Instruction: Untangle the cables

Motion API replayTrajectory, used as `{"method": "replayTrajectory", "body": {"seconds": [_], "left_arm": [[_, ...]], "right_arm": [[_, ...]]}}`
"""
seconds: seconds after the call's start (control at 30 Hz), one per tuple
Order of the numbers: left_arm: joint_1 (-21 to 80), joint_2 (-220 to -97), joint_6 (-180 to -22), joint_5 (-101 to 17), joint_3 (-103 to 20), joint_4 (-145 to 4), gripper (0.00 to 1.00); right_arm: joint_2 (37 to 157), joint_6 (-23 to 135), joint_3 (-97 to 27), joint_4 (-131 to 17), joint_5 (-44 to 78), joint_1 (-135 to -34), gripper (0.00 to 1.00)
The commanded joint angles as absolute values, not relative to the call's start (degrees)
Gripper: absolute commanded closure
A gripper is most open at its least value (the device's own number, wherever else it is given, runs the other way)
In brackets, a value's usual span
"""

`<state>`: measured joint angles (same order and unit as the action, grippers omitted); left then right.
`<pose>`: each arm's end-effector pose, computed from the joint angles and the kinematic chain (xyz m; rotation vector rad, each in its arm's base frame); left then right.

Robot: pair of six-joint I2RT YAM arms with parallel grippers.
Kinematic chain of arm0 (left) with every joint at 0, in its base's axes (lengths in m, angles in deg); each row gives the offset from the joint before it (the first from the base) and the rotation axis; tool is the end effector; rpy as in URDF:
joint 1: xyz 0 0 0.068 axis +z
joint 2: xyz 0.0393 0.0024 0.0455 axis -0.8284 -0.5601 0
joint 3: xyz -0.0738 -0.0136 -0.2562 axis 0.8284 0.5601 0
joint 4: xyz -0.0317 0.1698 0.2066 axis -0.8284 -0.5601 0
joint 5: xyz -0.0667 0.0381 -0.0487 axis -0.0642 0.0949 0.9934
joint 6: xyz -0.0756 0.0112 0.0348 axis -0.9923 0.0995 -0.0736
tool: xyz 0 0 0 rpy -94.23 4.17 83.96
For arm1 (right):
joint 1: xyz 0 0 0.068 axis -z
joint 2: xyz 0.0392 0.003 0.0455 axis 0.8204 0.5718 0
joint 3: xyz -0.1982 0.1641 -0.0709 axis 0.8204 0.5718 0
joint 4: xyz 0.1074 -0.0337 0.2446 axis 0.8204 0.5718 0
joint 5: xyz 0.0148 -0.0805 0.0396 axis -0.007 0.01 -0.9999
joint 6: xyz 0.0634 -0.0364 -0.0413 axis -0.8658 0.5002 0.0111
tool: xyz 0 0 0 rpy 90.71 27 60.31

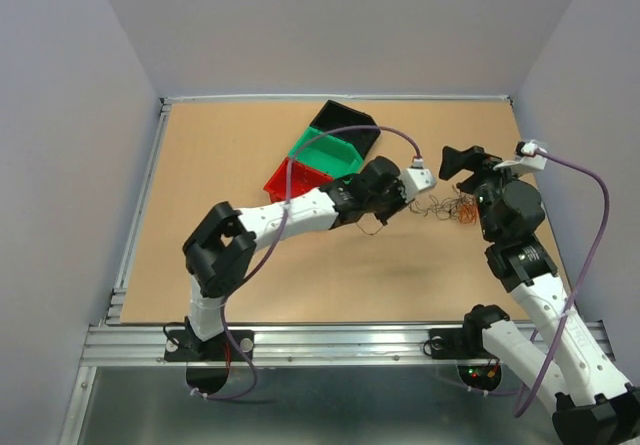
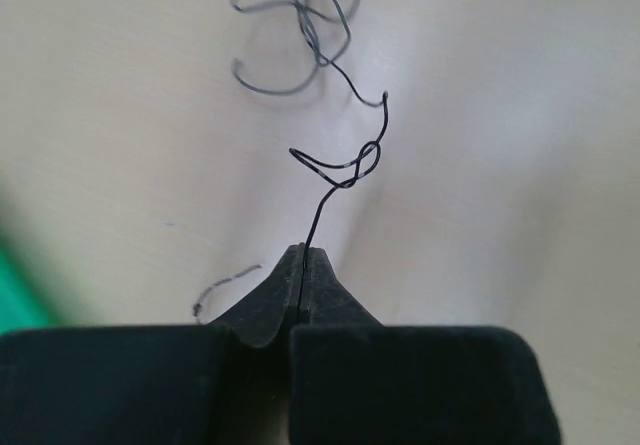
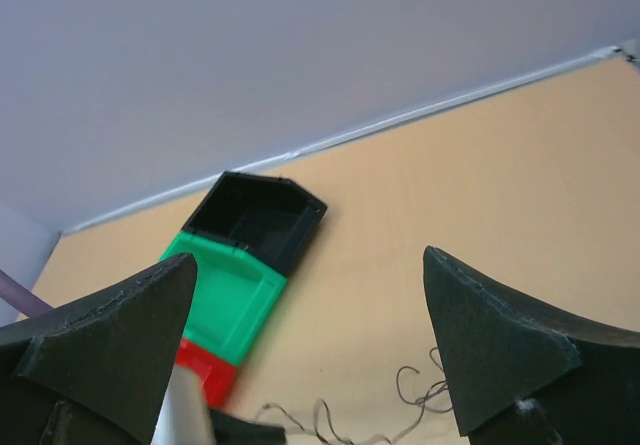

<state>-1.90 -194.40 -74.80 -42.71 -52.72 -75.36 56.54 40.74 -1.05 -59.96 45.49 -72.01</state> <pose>0.2541 -0.4214 0.2158 1.3310 1.6928 -0.5839 0.2168 0.0391 0.3559 0.3513 1.4741 0.2763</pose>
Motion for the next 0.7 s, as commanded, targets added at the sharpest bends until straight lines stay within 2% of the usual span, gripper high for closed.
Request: {"method": "replayTrajectory", "body": {"seconds": [0.0, 0.2, 0.4, 0.5, 0.67], "left_arm": [[2.5, -183.7, -75.5, -40.8, -52.4, -72.8, 1.0], [6.3, -177.4, -76.5, -36.4, -51.4, -72.7, 1.0], [8.3, -172.9, -76.4, -35.6, -49.5, -72.7, 1.0], [9.3, -171.1, -76.4, -35.2, -48.7, -72.8, 1.0], [10.1, -169.0, -76.2, -35.4, -48.0, -71.4, 1.0]], "right_arm": [[55.8, 44.7, 1.4, -66.5, 36.2, -72.0, 0.01], [56.5, 48.1, 2.7, -70.8, 25.6, -72.0, 0.03], [61.8, 51.8, 5.2, -81.1, 5.2, -72.0, 0.06], [66.0, 53.5, 5.3, -84.6, 3.1, -72.0, 0.08], [74.0, 56.7, 3.5, -87.2, -3.6, -72.0, 0.16]]}}
